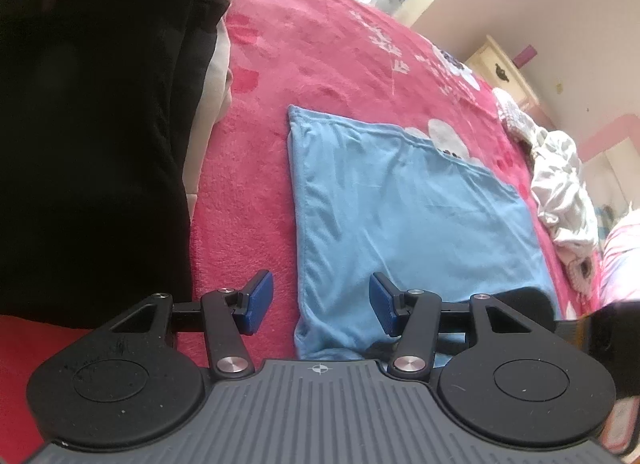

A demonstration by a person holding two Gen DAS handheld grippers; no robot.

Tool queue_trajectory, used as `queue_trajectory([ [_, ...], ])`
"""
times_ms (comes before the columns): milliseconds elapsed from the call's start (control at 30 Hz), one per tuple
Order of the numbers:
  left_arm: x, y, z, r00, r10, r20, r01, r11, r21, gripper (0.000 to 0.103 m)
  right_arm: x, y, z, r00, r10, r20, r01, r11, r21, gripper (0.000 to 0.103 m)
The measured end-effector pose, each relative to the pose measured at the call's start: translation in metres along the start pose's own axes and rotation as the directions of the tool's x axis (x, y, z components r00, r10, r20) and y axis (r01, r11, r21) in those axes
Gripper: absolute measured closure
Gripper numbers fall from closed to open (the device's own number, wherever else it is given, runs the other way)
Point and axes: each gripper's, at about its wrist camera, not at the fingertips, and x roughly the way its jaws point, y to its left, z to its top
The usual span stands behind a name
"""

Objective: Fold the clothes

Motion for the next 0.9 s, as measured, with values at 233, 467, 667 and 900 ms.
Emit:
queue_trajectory([
  [233, 0.022, 0.021, 0.011, 0.992, -0.125, -0.03, 0.115, 0.966, -0.232, 0.05, -0.03, -0.023, -0.003, 0.998, -0.038, 0.048, 0.03, 0.989, 0.147, 0.094],
  [467, 0.037, 0.025, 0.009, 0.987, -0.147, -0.062, 0.121, 0.942, -0.312, 0.05, -0.046, -0.023, 0.001, 0.995, -0.048, 0.087, 0.034, 0.988, 0.153, 0.094],
  [667, 0.043, 0.03, 0.011, 0.983, -0.162, -0.08, 0.126, 0.932, -0.34, 0.048, -0.059, -0.026, 0.002, 0.99, -0.079, 0.118, 0.06, 0.986, 0.155, 0.094],
  [900, 0.063, 0.027, 0.025, 0.983, -0.172, -0.072, 0.139, 0.933, -0.331, 0.048, -0.065, -0.025, 0.004, 0.988, -0.069, 0.135, 0.048, 0.986, 0.158, 0.094],
])
